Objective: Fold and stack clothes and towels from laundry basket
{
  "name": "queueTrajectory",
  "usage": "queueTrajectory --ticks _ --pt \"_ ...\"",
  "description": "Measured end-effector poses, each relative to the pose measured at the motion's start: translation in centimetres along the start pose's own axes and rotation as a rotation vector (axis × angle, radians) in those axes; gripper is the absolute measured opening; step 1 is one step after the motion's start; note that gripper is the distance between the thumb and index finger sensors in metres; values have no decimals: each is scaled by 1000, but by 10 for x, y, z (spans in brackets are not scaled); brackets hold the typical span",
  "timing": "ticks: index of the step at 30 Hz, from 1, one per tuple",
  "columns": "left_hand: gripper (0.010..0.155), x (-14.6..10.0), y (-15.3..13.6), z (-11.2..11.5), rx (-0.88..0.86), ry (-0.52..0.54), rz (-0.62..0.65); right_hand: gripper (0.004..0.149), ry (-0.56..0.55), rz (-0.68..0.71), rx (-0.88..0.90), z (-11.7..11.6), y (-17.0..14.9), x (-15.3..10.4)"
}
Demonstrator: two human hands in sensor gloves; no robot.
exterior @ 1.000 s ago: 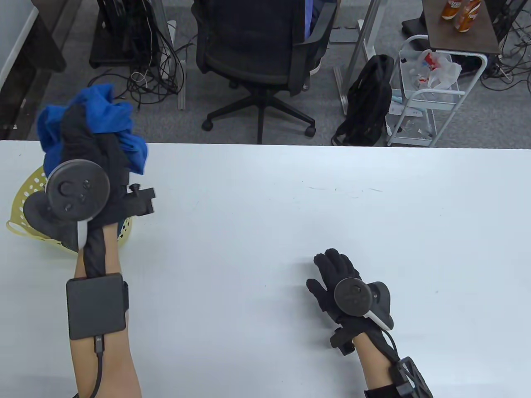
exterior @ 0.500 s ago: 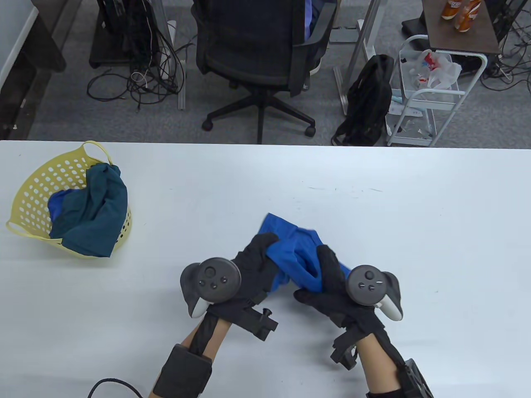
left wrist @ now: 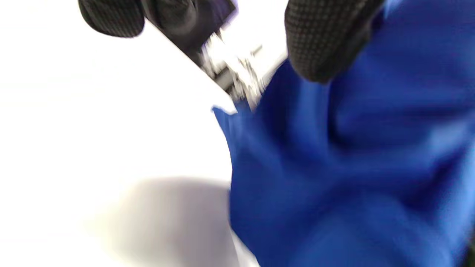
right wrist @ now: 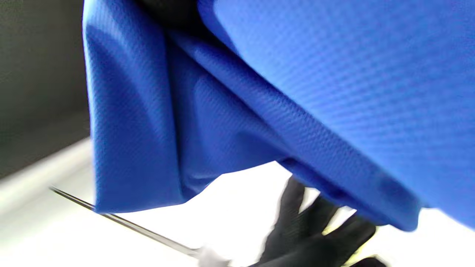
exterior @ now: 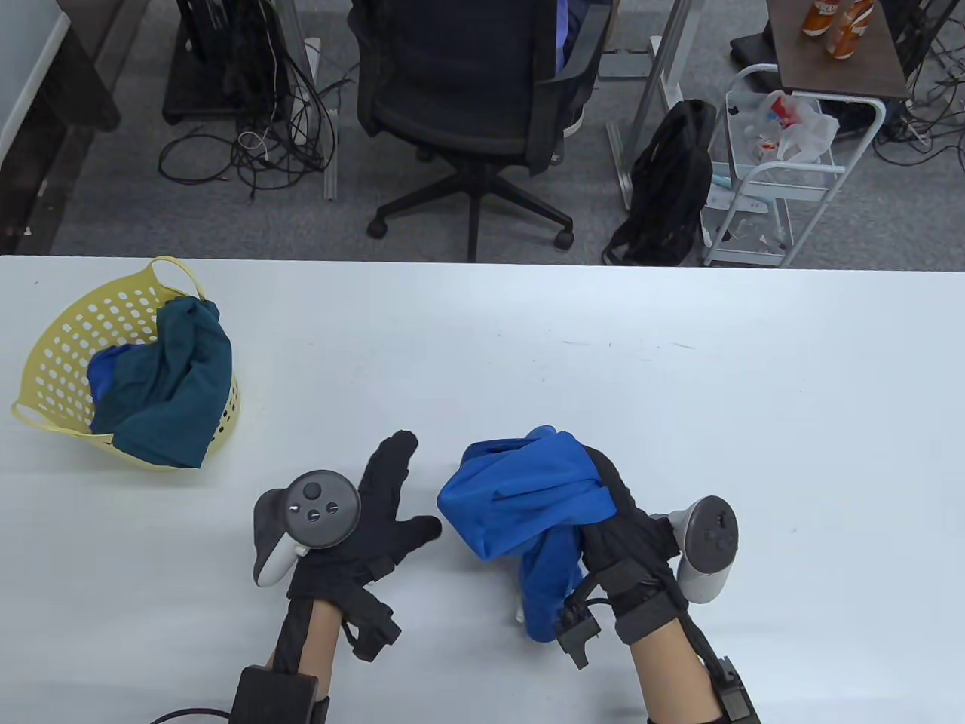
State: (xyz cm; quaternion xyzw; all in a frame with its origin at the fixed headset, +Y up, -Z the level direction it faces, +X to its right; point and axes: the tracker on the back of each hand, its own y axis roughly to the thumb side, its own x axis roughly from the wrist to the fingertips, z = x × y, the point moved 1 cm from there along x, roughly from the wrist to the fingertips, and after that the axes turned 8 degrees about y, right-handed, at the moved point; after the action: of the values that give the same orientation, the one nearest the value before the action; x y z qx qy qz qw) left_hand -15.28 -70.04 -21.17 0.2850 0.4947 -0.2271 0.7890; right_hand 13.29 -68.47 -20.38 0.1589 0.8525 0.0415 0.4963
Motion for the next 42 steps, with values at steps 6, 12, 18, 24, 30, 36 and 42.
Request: queueTrajectory --ticks 6,12,18,24,30,36,42 --pt "104 9 4 31 -240 30 65 66 90 -114 20 -8 -20 -1" --pt "50 -8 -13 -5 -432 372 -41 49 -244 -210 -486 23 8 -16" --pt "52 -18 -19 -20 -541 345 -128 40 -298 -320 -744 32 13 -17" --pt "102 -19 -29 -26 -531 485 -97 50 -207 -247 52 32 -1 -18" --pt "102 -6 5 -4 -58 209 -19 58 -186 -153 373 17 -10 -16" --pt "138 13 28 66 335 -231 -15 59 -237 -73 581 8 -13 -17" --pt "125 20 7 79 -128 -35 -2 61 -144 -42 636 -9 -3 -16"
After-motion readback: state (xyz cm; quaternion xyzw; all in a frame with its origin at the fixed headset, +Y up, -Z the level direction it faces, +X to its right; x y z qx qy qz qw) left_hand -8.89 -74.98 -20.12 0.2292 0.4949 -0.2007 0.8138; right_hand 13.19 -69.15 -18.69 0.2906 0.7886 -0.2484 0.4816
